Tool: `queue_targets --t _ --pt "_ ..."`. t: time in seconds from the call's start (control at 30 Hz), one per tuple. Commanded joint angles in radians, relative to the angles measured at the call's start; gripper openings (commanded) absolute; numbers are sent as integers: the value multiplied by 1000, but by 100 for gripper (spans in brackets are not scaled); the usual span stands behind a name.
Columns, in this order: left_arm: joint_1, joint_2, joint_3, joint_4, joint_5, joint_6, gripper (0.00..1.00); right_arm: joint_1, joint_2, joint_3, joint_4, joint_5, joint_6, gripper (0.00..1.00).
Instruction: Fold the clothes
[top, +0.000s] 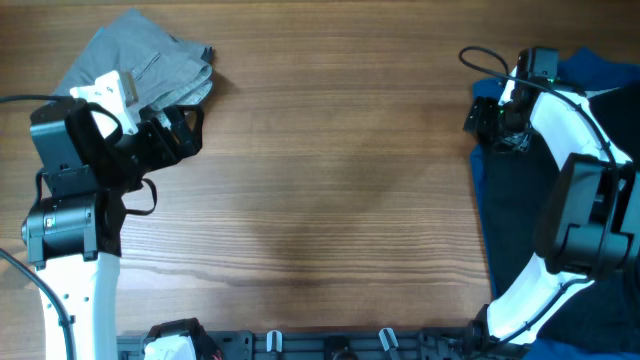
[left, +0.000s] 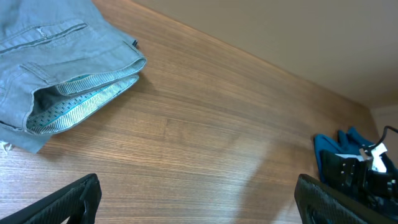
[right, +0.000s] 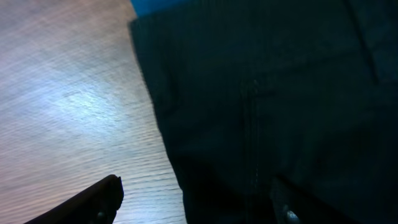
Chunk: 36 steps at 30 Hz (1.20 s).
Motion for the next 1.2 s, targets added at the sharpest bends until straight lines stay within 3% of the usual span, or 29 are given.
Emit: queue_targets --t 0.0,0.1,0.2,0.27,0.3,0.33,0.47,0.53,0.73,0.93,1.1,1.13,1.17 --pt "-3 0 21 -16 9 21 100 -3 5 20 -8 33 -57 82" --pt "-3 1 19 -42 -4 26 100 -3 4 19 -27 97 -77 78" --pt "-3 2 18 -60 -10 25 100 -2 4 19 -56 264 -35 51" --pt "-3 2 18 -60 -10 25 100 -2 4 19 -77 295 -23 40" --pt "-3 2 18 -59 -10 25 100 -2 3 20 -89 295 -22 27" --pt "-3 2 18 -59 -10 25 100 -2 -1 20 -95 295 -18 19" --pt "-3 2 18 -59 -10 25 100 -21 -84 47 -101 286 36 21" --pt "-3 2 18 -59 -10 25 100 -47 -132 69 -115 275 39 4" --pt "-3 2 18 -59 -10 25 100 -88 -192 81 -126 258 42 4" --pt "18 -49 45 -13 -50 25 100 24 -331 447 -314 -242 -155 4" --pt "51 -128 53 -12 -101 26 100 539 -389 512 -386 -314 -153 5" --pt "57 -139 53 -11 -101 40 100 683 -366 506 -401 -314 -153 11" --pt "58 -147 53 -9 -101 62 100 819 -333 506 -418 -303 -166 25"
